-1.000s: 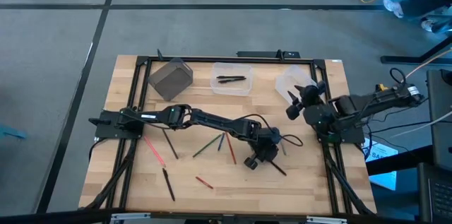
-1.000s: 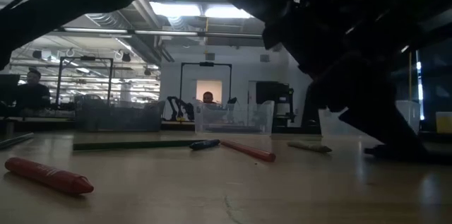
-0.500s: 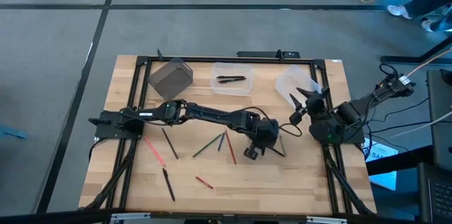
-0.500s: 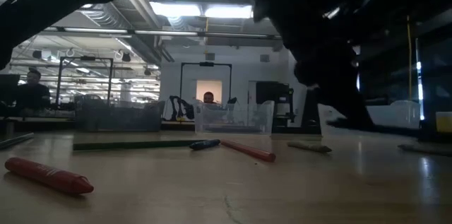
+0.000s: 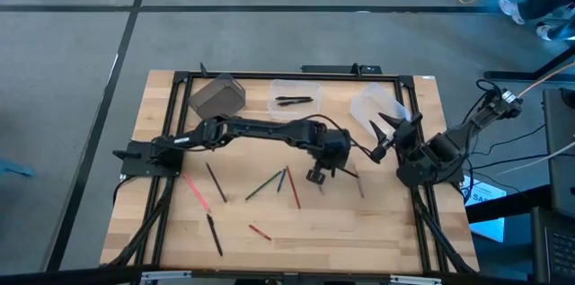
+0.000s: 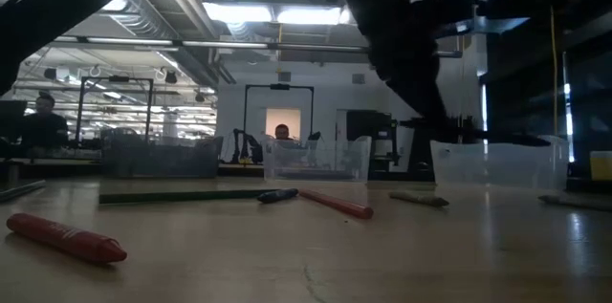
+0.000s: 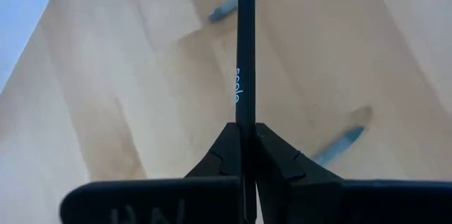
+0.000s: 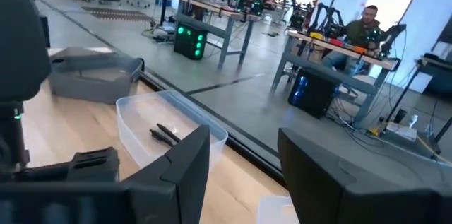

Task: Sort crayons/erasers/pens/pencils in bins
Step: Put the black pen into the left transparent bin

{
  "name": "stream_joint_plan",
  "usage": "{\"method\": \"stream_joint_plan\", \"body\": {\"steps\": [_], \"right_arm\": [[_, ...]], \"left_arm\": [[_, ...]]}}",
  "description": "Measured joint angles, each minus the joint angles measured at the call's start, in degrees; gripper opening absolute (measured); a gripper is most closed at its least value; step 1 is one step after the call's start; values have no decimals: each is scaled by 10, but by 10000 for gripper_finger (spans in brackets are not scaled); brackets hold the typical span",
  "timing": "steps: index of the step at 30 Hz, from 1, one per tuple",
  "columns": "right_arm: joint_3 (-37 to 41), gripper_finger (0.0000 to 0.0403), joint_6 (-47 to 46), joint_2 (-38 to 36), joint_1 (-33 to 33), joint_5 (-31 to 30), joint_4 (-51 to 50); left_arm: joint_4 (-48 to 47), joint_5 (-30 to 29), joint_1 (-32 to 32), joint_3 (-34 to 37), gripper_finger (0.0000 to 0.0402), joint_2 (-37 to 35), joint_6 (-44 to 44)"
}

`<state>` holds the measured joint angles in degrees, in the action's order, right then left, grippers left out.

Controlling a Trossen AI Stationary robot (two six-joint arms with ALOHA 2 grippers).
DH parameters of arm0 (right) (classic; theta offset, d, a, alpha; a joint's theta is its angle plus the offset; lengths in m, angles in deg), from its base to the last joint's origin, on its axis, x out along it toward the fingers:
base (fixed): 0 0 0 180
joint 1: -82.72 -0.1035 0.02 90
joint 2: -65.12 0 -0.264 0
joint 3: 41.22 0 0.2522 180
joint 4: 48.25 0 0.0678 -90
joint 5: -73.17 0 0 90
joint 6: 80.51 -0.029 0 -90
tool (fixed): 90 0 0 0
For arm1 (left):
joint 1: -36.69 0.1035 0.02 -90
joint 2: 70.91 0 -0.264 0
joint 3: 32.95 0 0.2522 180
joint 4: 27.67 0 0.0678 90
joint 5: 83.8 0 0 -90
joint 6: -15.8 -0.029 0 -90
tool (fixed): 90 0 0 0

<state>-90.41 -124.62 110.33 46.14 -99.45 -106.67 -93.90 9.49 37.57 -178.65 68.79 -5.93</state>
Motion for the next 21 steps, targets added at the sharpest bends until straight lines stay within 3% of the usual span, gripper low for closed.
{"method": "stream_joint_plan", "body": {"steps": [6, 11, 21], "right_arm": [[0, 172, -67, 0, 1, 11, -55], [4, 172, -73, 3, -3, 69, -86], [2, 172, -128, 21, -3, 81, -108]], "left_arm": [[-44, -7, 14, 0, 3, -3, -2], [-73, -20, 25, -1, 3, -26, 6], [-149, -51, 46, -3, 2, -88, 30]]}}
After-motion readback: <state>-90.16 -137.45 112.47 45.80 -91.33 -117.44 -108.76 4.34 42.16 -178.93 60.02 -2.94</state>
